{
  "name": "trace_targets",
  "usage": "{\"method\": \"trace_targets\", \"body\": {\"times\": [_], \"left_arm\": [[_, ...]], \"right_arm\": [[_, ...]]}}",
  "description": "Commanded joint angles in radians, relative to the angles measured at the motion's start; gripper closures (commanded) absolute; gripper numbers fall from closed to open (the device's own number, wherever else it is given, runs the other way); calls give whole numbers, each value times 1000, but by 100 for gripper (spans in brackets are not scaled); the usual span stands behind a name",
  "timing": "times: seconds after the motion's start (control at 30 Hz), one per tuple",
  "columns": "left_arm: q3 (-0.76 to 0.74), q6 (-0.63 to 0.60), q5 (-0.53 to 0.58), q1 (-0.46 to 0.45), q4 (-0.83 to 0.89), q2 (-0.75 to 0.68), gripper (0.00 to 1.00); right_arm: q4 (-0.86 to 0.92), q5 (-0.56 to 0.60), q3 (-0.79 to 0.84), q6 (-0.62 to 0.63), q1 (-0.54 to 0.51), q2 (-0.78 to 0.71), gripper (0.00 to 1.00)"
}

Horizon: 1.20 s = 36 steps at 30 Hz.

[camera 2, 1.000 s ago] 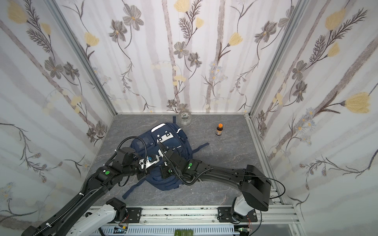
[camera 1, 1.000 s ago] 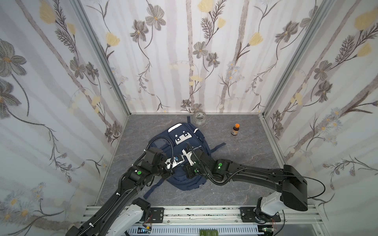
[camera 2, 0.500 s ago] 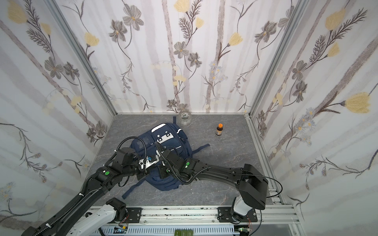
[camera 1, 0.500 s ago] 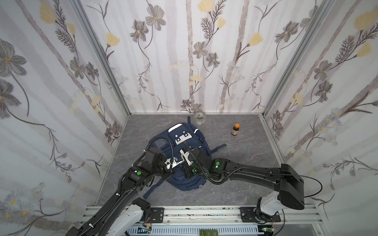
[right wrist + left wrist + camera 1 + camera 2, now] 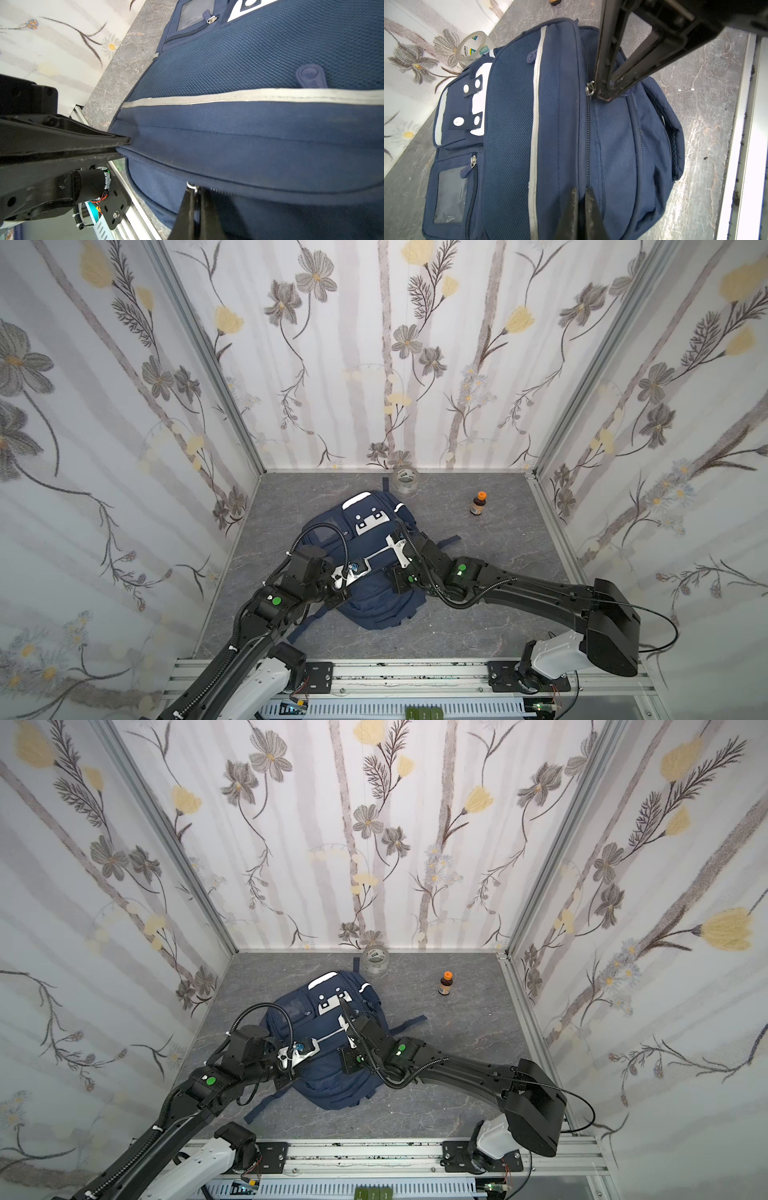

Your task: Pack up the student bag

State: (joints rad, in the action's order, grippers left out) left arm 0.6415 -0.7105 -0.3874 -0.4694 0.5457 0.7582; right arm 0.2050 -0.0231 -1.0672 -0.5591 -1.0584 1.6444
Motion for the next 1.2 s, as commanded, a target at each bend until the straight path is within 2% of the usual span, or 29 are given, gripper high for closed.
{"method": "trace_targets", "body": {"times": [0.0, 0.03, 0.07, 0.17, 0.27, 0.37, 0.47, 0.6, 0.8, 1.17], "left_arm": [[27, 32, -38, 0, 17, 17, 87], [31, 53, -38, -1, -3, 24, 66], [37, 73, -39, -2, -25, 31, 56], [62, 90, -66, -4, -51, 59, 54], [82, 90, -80, -8, -54, 95, 61], [89, 86, -89, -15, -44, 130, 79], [84, 82, -92, -20, -42, 144, 86], [75, 63, -71, -21, -44, 130, 100], [53, 39, -6, -22, -38, 102, 100], [35, 34, 10, -20, -15, 61, 100]], "right_arm": [[0, 12, -42, 48, -16, 27, 100], [-11, 9, -48, 49, -20, 31, 100], [-27, 6, -48, 48, -25, 32, 100], [-66, 8, -47, 36, -35, 30, 100], [-92, -13, -45, 33, -39, 31, 100], [-95, -38, -45, 33, -40, 38, 100], [-73, -41, -42, 41, -40, 42, 100], [-70, -25, -19, 43, -38, 16, 100], [-65, -29, -3, 36, -34, 13, 100], [-58, -15, 30, 21, 6, -18, 100]]}}
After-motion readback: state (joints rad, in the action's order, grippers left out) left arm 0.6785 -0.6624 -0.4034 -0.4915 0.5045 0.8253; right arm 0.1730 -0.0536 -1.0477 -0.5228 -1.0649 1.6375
